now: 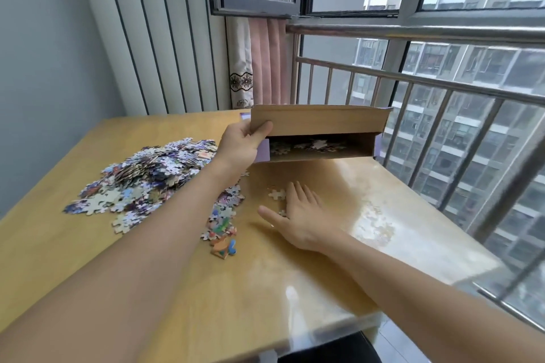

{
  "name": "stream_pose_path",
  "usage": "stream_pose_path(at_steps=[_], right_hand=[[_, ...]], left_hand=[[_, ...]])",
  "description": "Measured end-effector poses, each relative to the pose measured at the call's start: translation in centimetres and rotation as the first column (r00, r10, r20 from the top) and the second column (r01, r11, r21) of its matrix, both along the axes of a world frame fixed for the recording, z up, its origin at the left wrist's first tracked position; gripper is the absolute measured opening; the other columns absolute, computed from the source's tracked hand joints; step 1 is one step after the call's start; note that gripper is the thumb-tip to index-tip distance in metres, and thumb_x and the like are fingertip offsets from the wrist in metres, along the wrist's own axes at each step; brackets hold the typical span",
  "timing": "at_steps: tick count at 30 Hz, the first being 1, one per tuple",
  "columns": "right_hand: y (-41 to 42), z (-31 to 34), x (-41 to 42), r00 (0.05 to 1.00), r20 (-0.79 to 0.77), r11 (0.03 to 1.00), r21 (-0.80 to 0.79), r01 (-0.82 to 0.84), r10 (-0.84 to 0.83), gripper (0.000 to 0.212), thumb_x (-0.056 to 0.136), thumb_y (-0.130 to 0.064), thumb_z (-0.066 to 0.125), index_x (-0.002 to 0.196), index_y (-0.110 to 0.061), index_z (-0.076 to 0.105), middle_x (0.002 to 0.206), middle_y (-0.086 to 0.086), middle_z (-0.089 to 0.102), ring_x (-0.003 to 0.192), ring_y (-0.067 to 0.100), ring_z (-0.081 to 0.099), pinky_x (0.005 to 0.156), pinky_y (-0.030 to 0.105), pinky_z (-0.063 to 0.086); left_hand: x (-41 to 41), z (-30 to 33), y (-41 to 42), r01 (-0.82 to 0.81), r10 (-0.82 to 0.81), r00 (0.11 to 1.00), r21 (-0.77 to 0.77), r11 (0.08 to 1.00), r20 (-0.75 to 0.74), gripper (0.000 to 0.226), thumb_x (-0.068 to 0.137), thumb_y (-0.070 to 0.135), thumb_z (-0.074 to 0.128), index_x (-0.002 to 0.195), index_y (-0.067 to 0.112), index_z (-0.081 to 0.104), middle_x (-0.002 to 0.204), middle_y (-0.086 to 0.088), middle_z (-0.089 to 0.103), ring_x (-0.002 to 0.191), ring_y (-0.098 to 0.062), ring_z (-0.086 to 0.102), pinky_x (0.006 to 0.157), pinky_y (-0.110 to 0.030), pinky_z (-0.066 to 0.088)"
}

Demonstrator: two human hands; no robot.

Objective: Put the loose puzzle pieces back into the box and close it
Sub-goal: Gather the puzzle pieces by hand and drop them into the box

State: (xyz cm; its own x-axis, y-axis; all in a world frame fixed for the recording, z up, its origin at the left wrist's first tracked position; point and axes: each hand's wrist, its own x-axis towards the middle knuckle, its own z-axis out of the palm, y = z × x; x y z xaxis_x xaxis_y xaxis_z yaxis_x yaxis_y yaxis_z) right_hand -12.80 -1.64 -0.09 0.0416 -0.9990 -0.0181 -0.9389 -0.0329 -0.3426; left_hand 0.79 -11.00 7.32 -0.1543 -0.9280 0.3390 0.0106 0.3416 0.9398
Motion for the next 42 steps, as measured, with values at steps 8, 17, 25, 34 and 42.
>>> stream_pose_path(at_steps=[8, 17, 25, 34, 42], right_hand=[[-3.4, 0.8, 8.3, 0.892, 0.383, 0.970, -0.066, -0.234, 0.241, 0.052, 0.091, -0.047, 0.062, 0.131, -0.015, 0.050, 0.120, 0.005, 0.061, 0.108, 0.024, 0.057, 0.086, 0.035, 0.047], [-0.2, 1.3, 0.1, 0.948, 0.191, 0.846, -0.519, -0.121, 0.253, 0.020, 0.079, -0.016, 0.060, 0.093, -0.015, 0.075, 0.087, 0.000, 0.070, 0.080, 0.020, 0.064, 0.074, 0.039, 0.055], [2.5, 1.1, -0.3, 0.933, 0.174, 0.896, -0.377, -0.233, 0.316, 0.020, 0.072, -0.024, 0.060, 0.084, -0.015, 0.074, 0.072, -0.005, 0.068, 0.064, 0.012, 0.058, 0.065, 0.029, 0.051], [2.4, 2.8, 6.7, 0.927, 0.254, 0.939, -0.278, -0.204, 0.276, 0.055, 0.086, -0.033, 0.070, 0.135, -0.014, 0.055, 0.127, 0.005, 0.063, 0.116, 0.022, 0.059, 0.094, 0.034, 0.049], [-4.0, 5.3, 10.8, 0.965, -0.035, 0.943, 0.226, -0.245, 0.259, 0.132, 0.054, -0.066, 0.088, 0.157, -0.035, 0.013, 0.158, 0.003, 0.035, 0.145, 0.030, 0.029, 0.110, 0.044, 0.038]], left_hand=[[1.3, -0.1, -0.2, 0.046, -0.046, 0.999, 0.023, 0.999, 0.016, 0.026, 0.097, 0.020, 0.065, 0.120, 0.009, 0.070, 0.106, 0.011, 0.074, 0.111, -0.012, 0.066, 0.104, -0.030, 0.048], [1.4, -2.9, 0.7, 0.075, -0.082, 0.982, 0.050, 0.996, 0.172, 0.020, 0.096, 0.028, 0.066, 0.108, 0.016, 0.076, 0.108, 0.003, 0.077, 0.112, -0.016, 0.068, 0.104, -0.038, 0.050], [0.6, -5.1, 3.4, 0.157, -0.158, 0.920, 0.033, 0.987, 0.359, 0.026, 0.094, 0.040, 0.066, 0.108, 0.021, 0.078, 0.107, 0.002, 0.077, 0.100, -0.014, 0.068, 0.096, -0.047, 0.053], [12.8, -3.3, 4.3, -0.174, 0.282, 0.783, -0.240, 0.955, 0.555, 0.026, 0.091, 0.028, 0.071, 0.117, 0.028, 0.070, 0.117, 0.016, 0.067, 0.106, 0.002, 0.061, 0.098, -0.029, 0.049], [18.7, -7.2, 4.4, -0.324, 0.364, 0.543, -0.212, 0.922, 0.756, 0.031, 0.087, 0.036, 0.068, 0.118, 0.029, 0.068, 0.119, 0.006, 0.061, 0.110, -0.018, 0.054, 0.089, -0.031, 0.042]])
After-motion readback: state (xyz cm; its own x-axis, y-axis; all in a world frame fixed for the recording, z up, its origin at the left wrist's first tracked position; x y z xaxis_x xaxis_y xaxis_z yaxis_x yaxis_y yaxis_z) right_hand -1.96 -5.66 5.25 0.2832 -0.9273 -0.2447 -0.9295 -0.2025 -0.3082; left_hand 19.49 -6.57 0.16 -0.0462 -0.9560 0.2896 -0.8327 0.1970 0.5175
